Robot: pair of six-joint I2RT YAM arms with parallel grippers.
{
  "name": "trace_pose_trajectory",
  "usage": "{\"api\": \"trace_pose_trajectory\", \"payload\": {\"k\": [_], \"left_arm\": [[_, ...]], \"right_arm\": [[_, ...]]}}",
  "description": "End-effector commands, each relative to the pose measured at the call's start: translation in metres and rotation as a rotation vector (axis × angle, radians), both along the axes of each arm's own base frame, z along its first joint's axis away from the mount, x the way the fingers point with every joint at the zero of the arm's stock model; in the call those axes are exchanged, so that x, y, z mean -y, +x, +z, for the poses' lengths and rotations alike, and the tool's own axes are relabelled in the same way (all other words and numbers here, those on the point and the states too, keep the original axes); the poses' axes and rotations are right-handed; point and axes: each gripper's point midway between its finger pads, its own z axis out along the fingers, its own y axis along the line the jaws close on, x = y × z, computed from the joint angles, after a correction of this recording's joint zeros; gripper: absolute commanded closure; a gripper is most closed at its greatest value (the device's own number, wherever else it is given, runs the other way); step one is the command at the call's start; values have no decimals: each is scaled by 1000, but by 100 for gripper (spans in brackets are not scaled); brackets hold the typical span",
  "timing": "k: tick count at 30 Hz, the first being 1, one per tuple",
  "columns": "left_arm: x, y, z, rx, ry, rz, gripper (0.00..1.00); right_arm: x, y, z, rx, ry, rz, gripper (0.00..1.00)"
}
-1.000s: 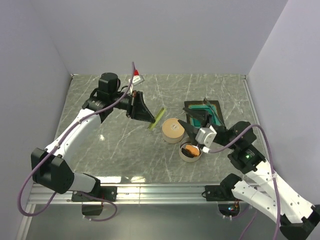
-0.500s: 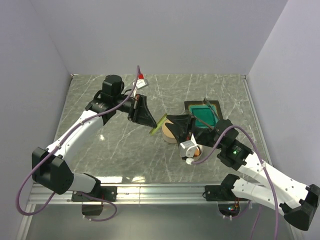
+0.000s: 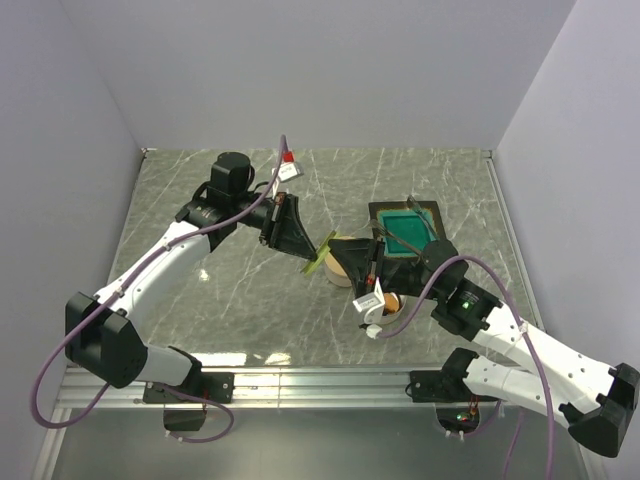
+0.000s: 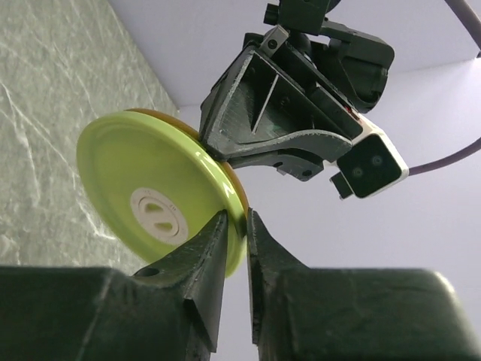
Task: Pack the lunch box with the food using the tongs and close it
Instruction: Pass the lid of the lunch box from the left arm to the right, then put the lid back on the lunch box
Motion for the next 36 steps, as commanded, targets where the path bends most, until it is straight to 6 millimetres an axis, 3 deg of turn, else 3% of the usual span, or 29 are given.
{"api": "trace_pose_trajectory", "payload": {"k": [1,3,7,11,14,15,20,21,23,24,25,26,27,28,29,30,31,36], "left_arm": [[2,-7,2,6,-14,-44,100],[3,-6,1,2,-12,-42,100],[4,-7,-1,-4,-7,-37,100],[6,-4,-2,9,-2,-14,98],[7,9,-7,35,29,63,60],[5,16,-4,56,30,95,54],[-8,49,0,127,65,237,37],[-13,61,5,160,73,295,32],[-20,73,9,206,84,353,21],[-25,85,9,233,103,414,20],[-28,91,9,253,120,450,10],[-31,96,12,315,127,467,8],[-34,95,11,331,149,482,1],[-38,103,9,374,177,528,1],[-41,106,6,412,191,552,1],[-45,107,11,464,188,585,1],[-51,116,11,507,215,645,1],[-62,112,9,579,235,702,1]], "right_arm": [[-1,-3,-7,57,-46,13,79],[-1,-4,-10,66,-56,14,82],[0,-2,-11,60,-55,1,100],[3,-1,-7,14,-37,-16,100],[7,4,-8,-41,-34,-54,100],[9,5,-11,-70,-41,-65,100],[20,21,-13,-275,-1,-178,100],[25,31,-23,-332,-20,-230,100],[32,40,-21,-441,2,-288,100],[37,45,-30,-499,-16,-320,100],[45,58,-30,-540,-8,-367,100],[49,62,-33,-616,9,-393,100],[56,64,-46,-689,-23,-427,100],[64,76,-46,-772,-9,-480,100],[69,79,-51,-830,-12,-506,100],[76,79,-69,-918,-59,-546,100],[83,82,-68,-973,-36,-581,100],[101,68,-102,-1255,-103,-697,100]]}}
